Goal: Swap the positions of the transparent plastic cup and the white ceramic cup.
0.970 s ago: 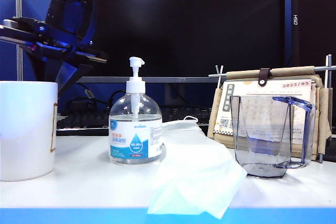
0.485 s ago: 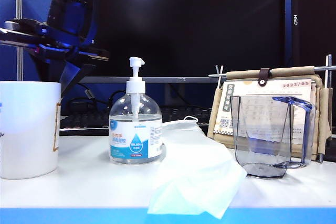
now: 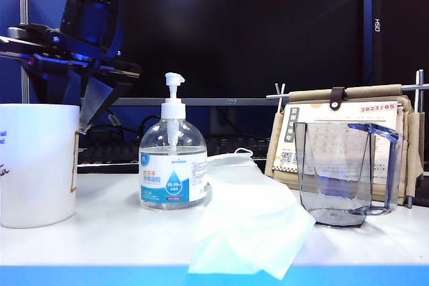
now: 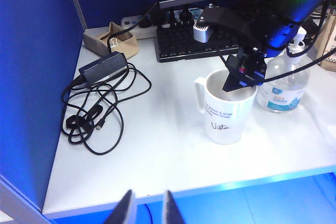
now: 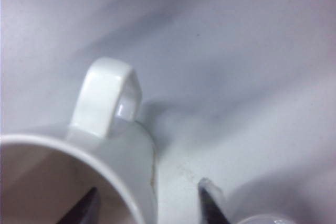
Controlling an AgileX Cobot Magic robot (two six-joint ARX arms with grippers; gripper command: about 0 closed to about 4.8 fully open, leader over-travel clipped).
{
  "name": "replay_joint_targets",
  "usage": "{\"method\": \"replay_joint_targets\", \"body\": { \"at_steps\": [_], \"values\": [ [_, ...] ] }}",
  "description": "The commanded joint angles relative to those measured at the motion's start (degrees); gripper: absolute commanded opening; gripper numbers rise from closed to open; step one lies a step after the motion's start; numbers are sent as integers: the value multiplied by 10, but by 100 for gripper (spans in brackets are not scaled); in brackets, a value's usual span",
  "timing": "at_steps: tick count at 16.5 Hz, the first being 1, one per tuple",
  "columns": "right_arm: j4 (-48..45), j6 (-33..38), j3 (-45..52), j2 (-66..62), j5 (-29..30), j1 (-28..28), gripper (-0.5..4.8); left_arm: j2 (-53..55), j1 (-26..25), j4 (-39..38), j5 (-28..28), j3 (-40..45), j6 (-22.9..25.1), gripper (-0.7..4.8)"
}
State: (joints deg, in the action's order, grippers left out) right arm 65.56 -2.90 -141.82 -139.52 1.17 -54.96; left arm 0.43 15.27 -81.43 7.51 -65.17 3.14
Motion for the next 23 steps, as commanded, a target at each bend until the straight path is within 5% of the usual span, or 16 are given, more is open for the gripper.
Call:
{"method": "replay_joint_targets", "body": {
  "at_steps": [1,9,15,20,21,23],
  "values": [
    [0,4,-5,11,-10,-2,236,-1,0,1,0,-1,12,79],
    [-54,3,-5,89,-92,-6,257,-1,0,25,0,-1,23,79],
    [-99,-49,-5,322,-154,-21,200,-1,0,295,-18,-1,55,79],
    [-48,-132,-5,555,-407,-168,133,-1,0,510,-54,-17,102,79],
    [3,-130,-5,580,-497,-214,129,-1,0,524,-65,-23,102,79],
    [140,-12,25,616,-770,-349,106,-1,7,526,-96,-42,102,79]
  ]
}}
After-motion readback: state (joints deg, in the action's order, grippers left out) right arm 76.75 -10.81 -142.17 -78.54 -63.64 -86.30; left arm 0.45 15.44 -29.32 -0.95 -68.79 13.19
